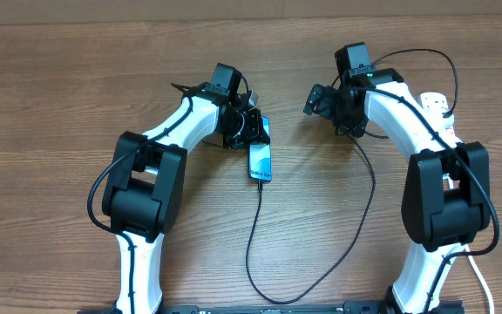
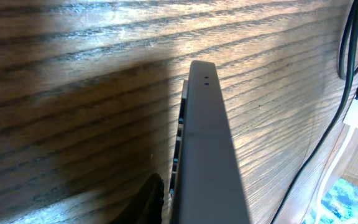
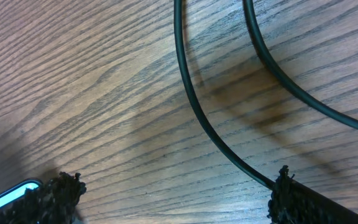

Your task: Plug charger to phone and switch on socket

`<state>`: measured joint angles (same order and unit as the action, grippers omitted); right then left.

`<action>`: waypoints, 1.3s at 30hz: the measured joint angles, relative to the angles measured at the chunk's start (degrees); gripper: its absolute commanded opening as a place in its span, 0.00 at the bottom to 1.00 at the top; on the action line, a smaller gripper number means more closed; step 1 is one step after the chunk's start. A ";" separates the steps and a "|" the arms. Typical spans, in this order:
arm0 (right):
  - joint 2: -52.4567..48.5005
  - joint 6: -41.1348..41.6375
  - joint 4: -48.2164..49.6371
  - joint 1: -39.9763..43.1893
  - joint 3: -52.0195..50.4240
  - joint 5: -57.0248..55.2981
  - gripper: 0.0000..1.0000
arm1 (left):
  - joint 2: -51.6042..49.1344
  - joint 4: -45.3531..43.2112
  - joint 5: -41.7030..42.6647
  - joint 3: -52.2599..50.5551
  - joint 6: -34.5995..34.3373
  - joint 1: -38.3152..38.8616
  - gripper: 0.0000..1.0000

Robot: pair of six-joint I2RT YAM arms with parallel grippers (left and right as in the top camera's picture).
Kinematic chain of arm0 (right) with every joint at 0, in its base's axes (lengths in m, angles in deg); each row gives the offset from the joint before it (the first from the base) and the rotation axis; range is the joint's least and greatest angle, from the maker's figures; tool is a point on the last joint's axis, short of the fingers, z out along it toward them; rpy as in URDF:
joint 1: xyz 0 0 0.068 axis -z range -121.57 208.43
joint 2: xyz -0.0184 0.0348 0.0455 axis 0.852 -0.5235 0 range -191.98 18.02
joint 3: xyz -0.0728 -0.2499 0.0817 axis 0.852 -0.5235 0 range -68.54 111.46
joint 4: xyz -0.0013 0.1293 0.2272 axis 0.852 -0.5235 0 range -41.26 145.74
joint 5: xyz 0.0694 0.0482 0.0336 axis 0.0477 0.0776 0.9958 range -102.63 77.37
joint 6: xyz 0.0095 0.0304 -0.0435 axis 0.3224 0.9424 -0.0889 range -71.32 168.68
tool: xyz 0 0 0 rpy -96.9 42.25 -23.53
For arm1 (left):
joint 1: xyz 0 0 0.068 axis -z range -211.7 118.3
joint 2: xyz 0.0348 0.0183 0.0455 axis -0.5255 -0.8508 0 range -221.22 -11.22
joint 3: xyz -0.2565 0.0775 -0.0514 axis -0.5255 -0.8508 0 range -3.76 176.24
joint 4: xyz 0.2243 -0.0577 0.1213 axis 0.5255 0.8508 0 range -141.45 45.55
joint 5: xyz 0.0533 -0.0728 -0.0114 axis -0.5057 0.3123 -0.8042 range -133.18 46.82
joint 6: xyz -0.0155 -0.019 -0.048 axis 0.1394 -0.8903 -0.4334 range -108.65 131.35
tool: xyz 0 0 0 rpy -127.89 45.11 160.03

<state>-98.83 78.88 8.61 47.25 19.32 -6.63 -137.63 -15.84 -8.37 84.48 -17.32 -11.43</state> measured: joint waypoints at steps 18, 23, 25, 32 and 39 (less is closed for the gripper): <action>0.00 -0.04 0.00 0.00 0.00 0.00 1.00 | 0.00 0.44 0.02 0.00 -0.13 0.00 0.25; 0.00 -0.02 -0.02 0.00 0.00 0.00 1.00 | 0.00 1.66 0.02 0.00 -0.15 0.00 0.36; 0.00 -0.04 -0.02 0.00 0.00 0.02 1.00 | 0.02 1.73 0.02 0.00 -0.17 0.00 0.47; 0.00 -0.04 -0.07 0.00 0.00 0.00 1.00 | 0.07 1.66 1.79 0.46 -0.55 0.00 0.78; 0.00 -0.04 -0.04 0.00 0.00 0.00 1.00 | 0.79 3.58 1.53 1.49 -0.90 0.02 1.00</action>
<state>-98.83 78.84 8.56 47.25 19.32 -6.63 -136.84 -12.25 -6.84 85.97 -18.21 -11.41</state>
